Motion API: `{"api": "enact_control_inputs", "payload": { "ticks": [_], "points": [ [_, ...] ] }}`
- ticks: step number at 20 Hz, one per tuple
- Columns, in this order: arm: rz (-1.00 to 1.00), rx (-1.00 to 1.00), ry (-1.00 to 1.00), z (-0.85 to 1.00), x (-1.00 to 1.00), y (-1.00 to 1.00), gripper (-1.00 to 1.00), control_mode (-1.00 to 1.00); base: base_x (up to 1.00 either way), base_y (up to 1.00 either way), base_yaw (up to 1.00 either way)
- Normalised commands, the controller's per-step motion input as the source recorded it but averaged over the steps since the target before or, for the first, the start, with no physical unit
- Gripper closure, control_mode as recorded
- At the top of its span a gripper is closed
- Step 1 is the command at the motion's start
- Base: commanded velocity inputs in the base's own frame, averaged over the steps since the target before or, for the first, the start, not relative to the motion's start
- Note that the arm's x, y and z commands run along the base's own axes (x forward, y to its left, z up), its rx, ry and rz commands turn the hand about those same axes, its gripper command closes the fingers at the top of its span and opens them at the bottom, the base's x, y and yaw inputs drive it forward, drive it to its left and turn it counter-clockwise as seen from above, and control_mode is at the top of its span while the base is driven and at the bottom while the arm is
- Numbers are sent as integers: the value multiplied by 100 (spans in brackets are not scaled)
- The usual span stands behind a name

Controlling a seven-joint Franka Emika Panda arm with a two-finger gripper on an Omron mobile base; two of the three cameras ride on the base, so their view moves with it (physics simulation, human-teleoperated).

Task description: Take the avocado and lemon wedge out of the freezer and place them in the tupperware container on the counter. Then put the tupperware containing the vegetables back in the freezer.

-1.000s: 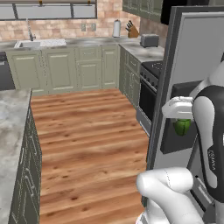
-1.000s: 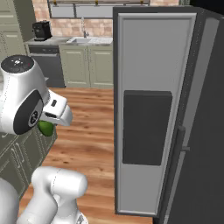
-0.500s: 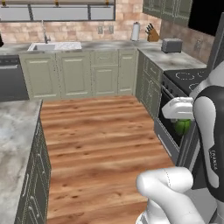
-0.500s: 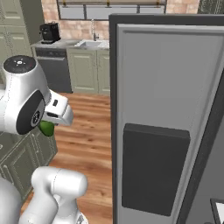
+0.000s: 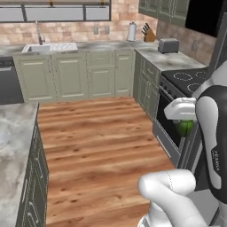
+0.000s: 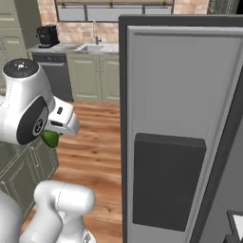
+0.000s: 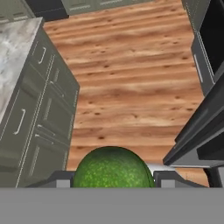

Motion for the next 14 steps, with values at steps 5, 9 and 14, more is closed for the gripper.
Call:
{"api": "enact_control_inputs", "payload": {
  "ticks": [5, 9, 14],
  "points": [
    [0, 0, 0, 0, 0, 0, 100, 100, 61, 60, -8],
    [0, 0, 0, 0, 0, 0, 100, 100, 26, 93, -4],
    [0, 0, 0, 0, 0, 0, 100, 100, 12, 100, 0]
  ]
}}
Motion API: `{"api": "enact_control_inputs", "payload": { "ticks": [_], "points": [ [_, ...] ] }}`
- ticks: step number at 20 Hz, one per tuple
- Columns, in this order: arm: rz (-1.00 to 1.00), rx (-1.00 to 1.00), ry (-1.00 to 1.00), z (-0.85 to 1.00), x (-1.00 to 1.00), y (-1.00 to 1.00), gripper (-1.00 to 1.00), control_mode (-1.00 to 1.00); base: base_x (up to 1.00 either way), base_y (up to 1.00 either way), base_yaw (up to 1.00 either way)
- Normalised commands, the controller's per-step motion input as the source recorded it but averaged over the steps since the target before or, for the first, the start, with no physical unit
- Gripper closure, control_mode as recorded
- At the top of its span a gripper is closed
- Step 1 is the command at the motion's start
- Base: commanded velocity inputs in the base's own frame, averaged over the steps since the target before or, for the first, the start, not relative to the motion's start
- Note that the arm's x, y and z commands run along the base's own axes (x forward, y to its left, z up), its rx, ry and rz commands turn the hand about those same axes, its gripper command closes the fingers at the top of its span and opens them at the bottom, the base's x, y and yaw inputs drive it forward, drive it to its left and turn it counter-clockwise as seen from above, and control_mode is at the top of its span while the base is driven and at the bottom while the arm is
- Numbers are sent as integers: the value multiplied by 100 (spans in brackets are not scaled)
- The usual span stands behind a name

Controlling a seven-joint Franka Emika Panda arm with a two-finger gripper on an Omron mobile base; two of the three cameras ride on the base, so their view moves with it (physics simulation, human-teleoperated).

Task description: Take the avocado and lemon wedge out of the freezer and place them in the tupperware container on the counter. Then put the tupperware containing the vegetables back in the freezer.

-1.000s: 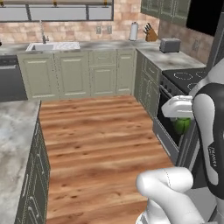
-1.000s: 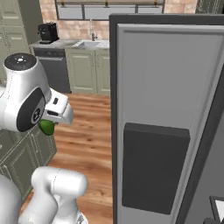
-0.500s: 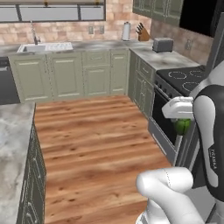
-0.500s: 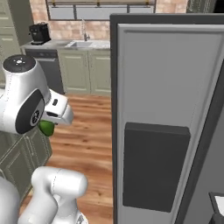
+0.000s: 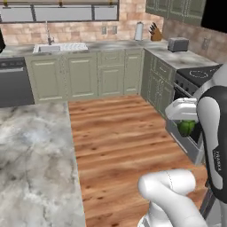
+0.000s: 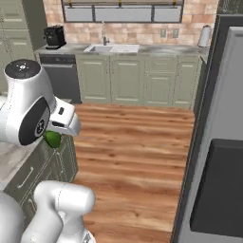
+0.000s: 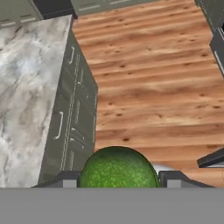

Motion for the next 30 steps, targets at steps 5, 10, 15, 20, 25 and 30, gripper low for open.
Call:
{"api": "enact_control_inputs", "payload": {
  "ticks": [5, 10, 15, 20, 25, 30],
  "points": [
    [0, 0, 0, 0, 0, 0, 100, 100, 63, 65, 0],
    [0, 0, 0, 0, 0, 0, 100, 100, 100, 2, -4],
    [0, 0, 0, 0, 0, 0, 100, 100, 100, 0, -5],
    [0, 0, 0, 0, 0, 0, 100, 100, 100, -19, -12],
    [0, 0, 0, 0, 0, 0, 100, 100, 64, -46, -46],
    [0, 0, 0, 0, 0, 0, 100, 100, 39, -50, -55]
  ]
}}
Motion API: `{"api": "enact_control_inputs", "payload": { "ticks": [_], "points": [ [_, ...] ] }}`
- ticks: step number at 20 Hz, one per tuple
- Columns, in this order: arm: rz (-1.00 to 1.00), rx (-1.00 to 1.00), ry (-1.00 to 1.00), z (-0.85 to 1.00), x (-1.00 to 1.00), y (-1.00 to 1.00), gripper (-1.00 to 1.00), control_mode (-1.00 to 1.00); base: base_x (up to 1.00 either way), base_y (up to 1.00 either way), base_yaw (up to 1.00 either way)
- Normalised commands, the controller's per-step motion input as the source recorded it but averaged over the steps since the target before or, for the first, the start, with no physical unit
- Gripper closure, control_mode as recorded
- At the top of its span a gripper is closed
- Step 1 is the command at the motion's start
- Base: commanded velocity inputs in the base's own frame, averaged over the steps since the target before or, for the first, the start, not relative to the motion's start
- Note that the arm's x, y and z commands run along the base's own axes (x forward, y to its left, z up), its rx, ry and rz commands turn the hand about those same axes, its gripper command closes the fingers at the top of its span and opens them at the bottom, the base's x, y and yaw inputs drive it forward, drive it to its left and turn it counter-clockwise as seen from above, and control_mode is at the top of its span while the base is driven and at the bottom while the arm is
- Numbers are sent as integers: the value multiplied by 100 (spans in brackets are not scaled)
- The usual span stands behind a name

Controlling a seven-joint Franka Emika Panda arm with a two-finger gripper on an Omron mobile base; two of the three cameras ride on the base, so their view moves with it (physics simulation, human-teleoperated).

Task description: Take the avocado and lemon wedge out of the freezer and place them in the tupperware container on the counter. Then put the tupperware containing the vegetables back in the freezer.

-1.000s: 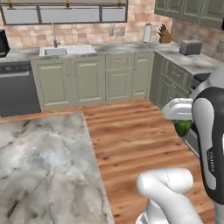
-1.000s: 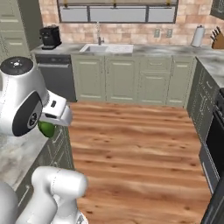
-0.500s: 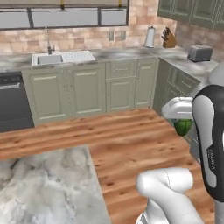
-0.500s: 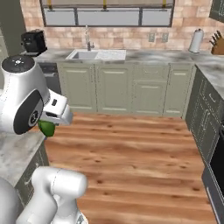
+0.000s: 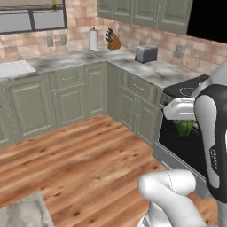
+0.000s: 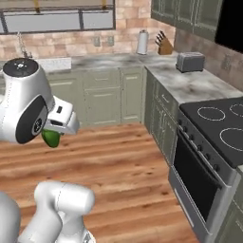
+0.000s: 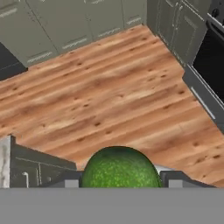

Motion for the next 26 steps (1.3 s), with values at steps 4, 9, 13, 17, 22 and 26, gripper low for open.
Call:
{"api": "enact_control_inputs", "payload": {
  "ticks": [4, 9, 13, 17, 22, 26],
  "points": [
    [0, 0, 0, 0, 0, 0, 100, 100, 45, -61, -50],
    [0, 0, 0, 0, 0, 0, 100, 100, 64, -49, -44],
    [0, 0, 0, 0, 0, 0, 100, 100, 96, -26, -35],
    [0, 0, 0, 0, 0, 0, 100, 100, 83, -9, -34],
    [0, 0, 0, 0, 0, 0, 100, 100, 21, 0, -42],
    [0, 0, 0, 0, 0, 0, 100, 100, 0, 0, -49]
  ]
}}
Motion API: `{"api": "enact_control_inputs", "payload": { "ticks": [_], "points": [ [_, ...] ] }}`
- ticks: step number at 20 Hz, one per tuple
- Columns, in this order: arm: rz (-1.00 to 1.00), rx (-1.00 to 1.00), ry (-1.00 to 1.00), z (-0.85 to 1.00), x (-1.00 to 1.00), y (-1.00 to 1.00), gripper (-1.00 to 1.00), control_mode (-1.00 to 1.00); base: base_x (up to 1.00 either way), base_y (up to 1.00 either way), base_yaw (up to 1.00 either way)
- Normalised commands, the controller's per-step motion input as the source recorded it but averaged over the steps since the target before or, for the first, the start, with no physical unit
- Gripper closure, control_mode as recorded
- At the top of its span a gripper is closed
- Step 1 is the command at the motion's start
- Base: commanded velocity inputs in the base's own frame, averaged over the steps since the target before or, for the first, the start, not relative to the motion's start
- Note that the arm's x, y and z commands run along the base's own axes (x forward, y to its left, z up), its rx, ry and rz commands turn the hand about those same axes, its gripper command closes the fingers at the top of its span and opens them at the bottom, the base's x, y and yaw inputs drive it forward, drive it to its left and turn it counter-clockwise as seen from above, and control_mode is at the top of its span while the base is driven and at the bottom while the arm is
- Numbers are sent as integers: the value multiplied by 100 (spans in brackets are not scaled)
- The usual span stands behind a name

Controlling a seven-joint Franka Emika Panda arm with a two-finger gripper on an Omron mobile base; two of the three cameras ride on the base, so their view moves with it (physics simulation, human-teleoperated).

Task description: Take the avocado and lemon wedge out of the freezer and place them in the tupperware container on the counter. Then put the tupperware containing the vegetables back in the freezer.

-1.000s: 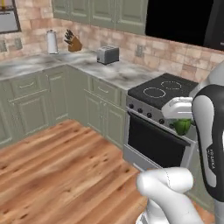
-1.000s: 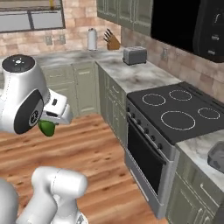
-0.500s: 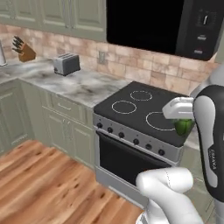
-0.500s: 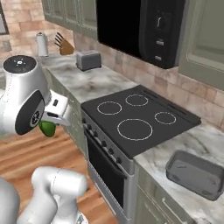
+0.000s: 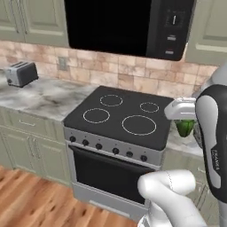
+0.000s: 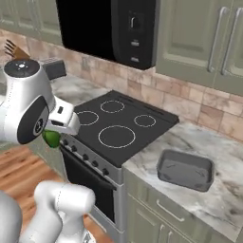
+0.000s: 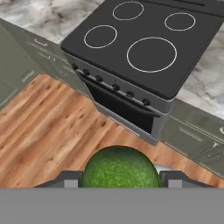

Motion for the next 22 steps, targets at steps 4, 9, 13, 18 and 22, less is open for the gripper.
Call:
{"api": "enact_control_inputs", "payload": {
  "ticks": [4, 9, 13, 18, 22],
  "points": [
    [0, 0, 0, 0, 0, 0, 100, 100, 31, 0, -52],
    [0, 0, 0, 0, 0, 0, 100, 100, 63, -9, -48],
    [0, 0, 0, 0, 0, 0, 100, 100, 45, -20, -42],
    [0, 0, 0, 0, 0, 0, 100, 100, 14, -15, -36],
    [-16, 4, 12, -25, 0, -14, 100, -100, 0, -9, -17]
  ]
}}
